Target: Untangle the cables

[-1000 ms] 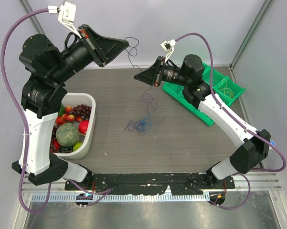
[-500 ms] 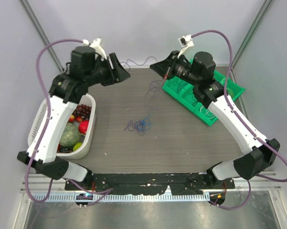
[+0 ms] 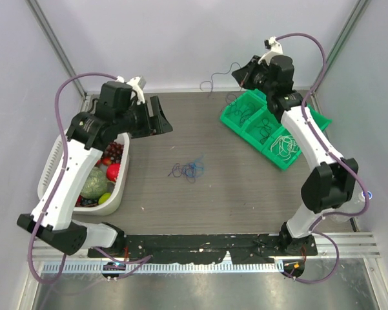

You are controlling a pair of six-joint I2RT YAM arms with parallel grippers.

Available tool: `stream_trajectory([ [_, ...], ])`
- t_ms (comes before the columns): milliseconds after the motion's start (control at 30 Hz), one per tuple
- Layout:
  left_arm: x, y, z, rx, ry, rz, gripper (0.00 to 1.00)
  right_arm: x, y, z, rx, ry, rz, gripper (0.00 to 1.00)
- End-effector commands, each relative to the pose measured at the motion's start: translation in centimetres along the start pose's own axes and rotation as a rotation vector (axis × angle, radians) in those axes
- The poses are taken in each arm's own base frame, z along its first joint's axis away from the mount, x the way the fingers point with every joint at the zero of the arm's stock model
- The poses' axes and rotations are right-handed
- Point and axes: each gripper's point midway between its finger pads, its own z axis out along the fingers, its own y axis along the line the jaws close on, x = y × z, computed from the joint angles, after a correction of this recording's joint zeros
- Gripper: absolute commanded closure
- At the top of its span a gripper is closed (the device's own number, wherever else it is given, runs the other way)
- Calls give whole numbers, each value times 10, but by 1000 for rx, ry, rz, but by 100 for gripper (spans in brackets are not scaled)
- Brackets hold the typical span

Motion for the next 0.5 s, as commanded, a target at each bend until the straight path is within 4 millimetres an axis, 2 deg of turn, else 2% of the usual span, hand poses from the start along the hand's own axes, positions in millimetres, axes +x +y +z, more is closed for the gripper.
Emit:
stream_trajectory([
  [0,6,-4,-20,50,-23,37,27,-21,-31,27,-8,-80,-84,99],
  [33,8,-5,-21,60,-22,35,28,-17,-47,36,4,-84,-94,99],
  [133,13,-6,-21,77,-22,24,27,-12,-70,52,-10,-97,-95,99],
  [233,14,-5,-23,75,-22,28,28,-22,-84,64,-40,-159,-107,99],
  [300,14,-6,-25,79,-27,29,27,-22,-92,72,-47,-176,-130,99],
  [333,14,-6,-26,79,-27,30,27,-29,-90,74,-53,-189,-139,99],
  [467,16,-3,-29,73,-32,37,28,-28,-105,82,-32,-188,-194,99],
])
